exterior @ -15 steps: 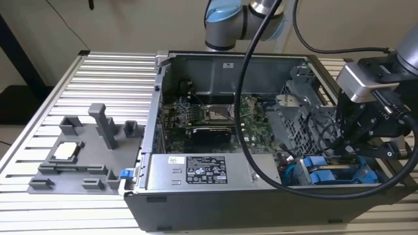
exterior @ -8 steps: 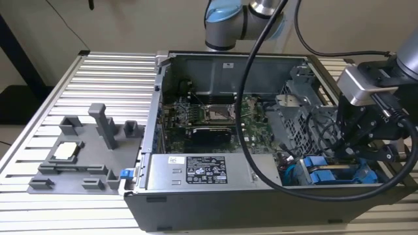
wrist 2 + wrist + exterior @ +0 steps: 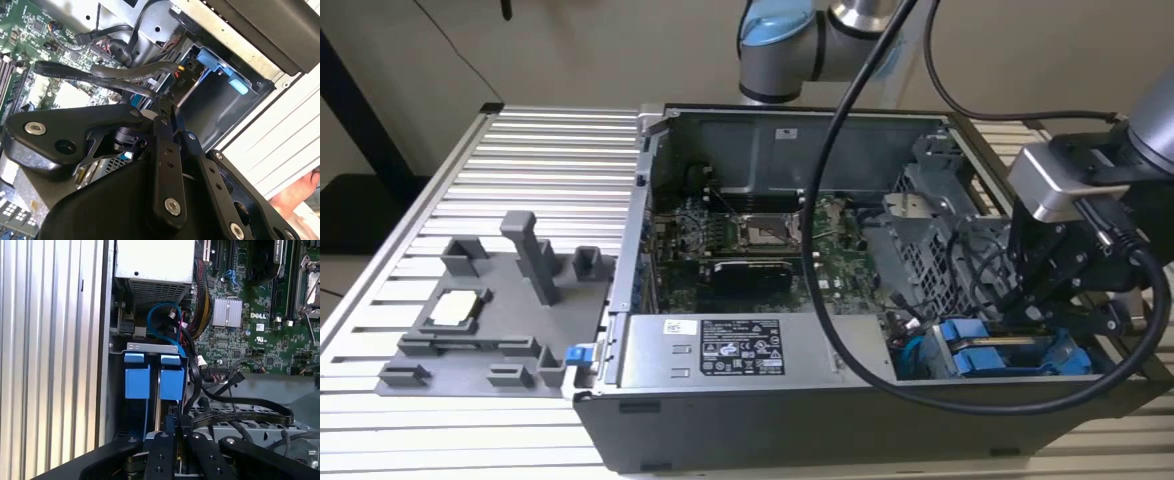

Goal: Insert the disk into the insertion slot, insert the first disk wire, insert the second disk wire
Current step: 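Insert the second disk wire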

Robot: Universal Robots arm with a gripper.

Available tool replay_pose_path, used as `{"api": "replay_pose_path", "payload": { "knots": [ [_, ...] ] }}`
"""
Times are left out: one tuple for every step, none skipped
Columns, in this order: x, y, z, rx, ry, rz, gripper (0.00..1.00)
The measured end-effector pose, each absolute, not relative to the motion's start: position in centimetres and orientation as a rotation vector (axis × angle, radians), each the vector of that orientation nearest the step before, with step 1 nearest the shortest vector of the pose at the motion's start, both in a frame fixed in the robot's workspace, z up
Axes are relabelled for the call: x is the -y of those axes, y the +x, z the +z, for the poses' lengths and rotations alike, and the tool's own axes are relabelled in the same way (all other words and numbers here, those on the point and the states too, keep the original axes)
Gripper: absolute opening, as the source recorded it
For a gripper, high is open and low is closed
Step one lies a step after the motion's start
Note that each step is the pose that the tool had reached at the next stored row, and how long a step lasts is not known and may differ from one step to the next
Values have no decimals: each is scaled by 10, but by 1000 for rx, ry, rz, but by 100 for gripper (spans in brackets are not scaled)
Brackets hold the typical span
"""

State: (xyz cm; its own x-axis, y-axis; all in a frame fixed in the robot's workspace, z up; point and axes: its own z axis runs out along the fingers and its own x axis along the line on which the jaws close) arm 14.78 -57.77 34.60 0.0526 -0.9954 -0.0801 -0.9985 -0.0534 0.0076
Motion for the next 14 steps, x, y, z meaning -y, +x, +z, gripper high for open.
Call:
{"api": "replay_pose_path", "payload": {
  "knots": [
    [578,148,346,-2128,-2241,98,16],
    [578,148,345,-2129,-2240,98,16],
    [578,148,344,-2130,-2239,98,16],
    [578,149,344,-2132,-2237,98,16],
    [578,149,343,-2133,-2236,98,16],
    [578,149,343,-2134,-2235,98,16],
    [578,149,342,-2134,-2235,98,16],
    [578,149,342,-2135,-2233,98,16],
    [578,149,341,-2136,-2232,98,16],
    [578,149,340,-2138,-2231,98,16],
    [578,149,338,-2140,-2229,98,16],
    [578,149,338,-2141,-2229,97,16],
    [578,149,337,-2142,-2228,97,16],
    [578,149,337,-2142,-2228,97,16]
  ]
}}
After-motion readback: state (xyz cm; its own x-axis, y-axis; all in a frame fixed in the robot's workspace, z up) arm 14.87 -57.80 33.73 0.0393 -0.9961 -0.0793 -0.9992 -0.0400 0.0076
